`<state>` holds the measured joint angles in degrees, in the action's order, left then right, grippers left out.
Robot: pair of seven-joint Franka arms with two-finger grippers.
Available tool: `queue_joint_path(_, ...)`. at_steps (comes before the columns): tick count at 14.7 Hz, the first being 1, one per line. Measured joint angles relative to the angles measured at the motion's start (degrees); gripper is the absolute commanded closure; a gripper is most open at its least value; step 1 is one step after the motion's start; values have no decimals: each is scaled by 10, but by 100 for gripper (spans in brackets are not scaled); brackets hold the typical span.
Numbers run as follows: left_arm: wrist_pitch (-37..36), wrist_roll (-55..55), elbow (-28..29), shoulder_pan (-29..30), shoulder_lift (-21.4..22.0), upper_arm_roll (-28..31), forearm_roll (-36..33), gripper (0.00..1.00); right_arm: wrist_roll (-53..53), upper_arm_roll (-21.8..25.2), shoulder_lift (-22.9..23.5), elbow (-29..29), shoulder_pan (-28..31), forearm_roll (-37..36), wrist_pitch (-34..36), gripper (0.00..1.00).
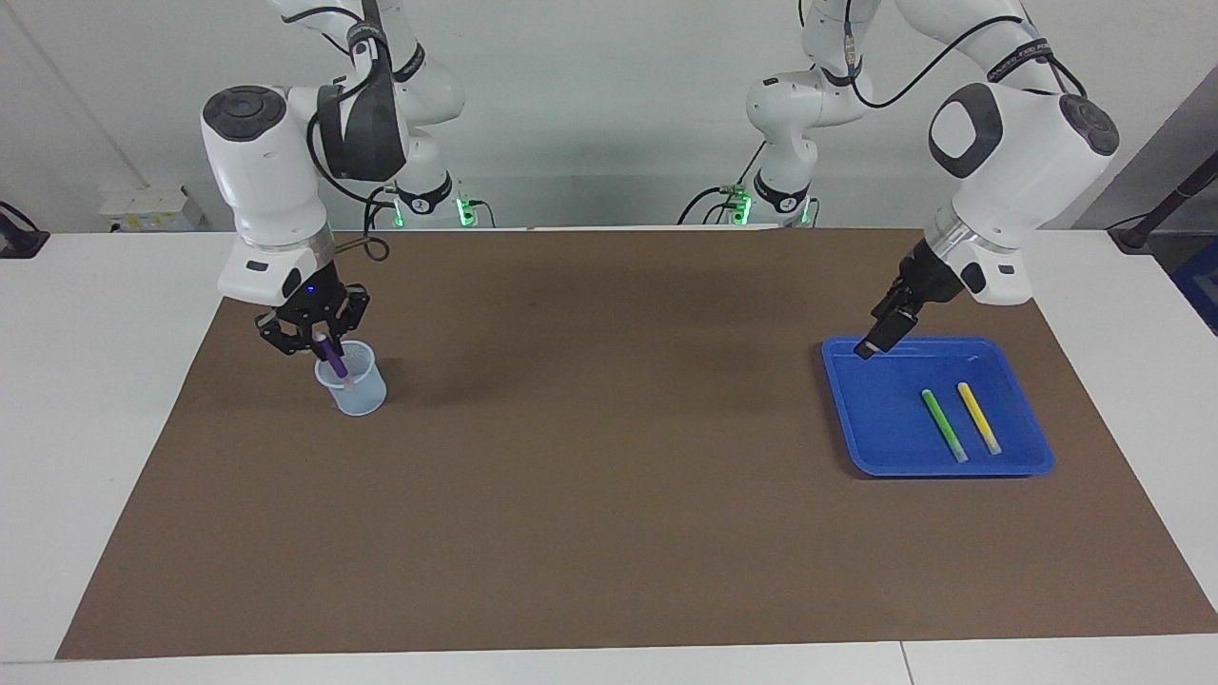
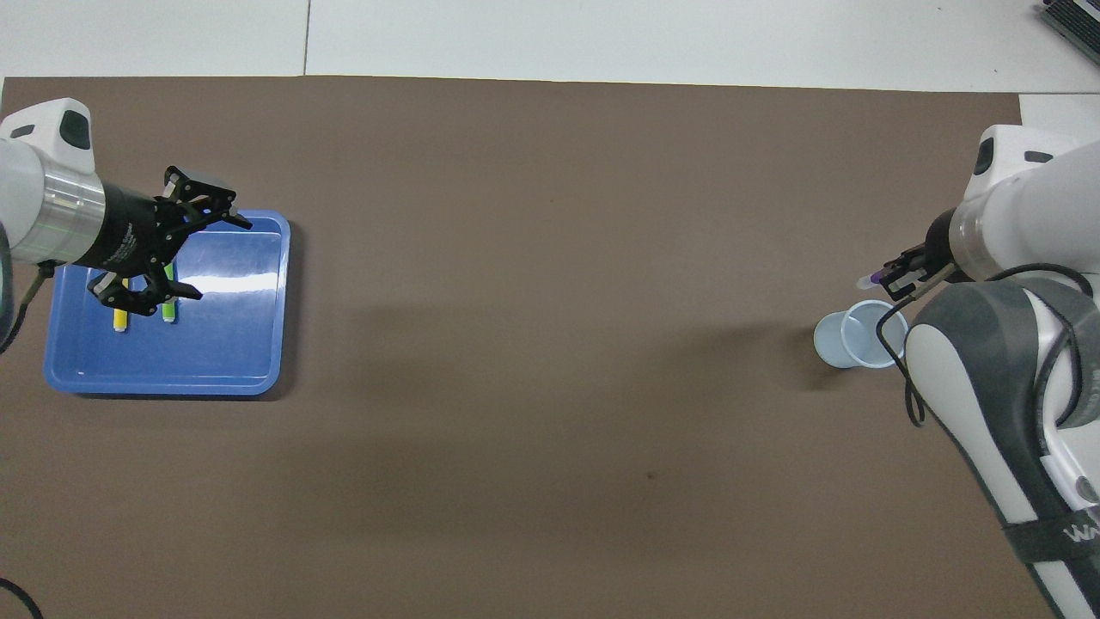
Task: Transfer and insert pens with both arms
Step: 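Carry the pen to the cup with the right gripper while the left retreats, then insert the purple pen into the cup while the left gripper grasps the green pen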
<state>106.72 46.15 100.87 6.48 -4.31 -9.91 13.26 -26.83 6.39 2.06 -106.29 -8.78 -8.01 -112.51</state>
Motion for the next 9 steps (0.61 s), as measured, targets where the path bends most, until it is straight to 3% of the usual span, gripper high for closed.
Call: queue_joint_path(9, -2, -268, 12, 76, 1, 0, -98, 0, 0, 0, -7, -29, 4, 0, 32, 100)
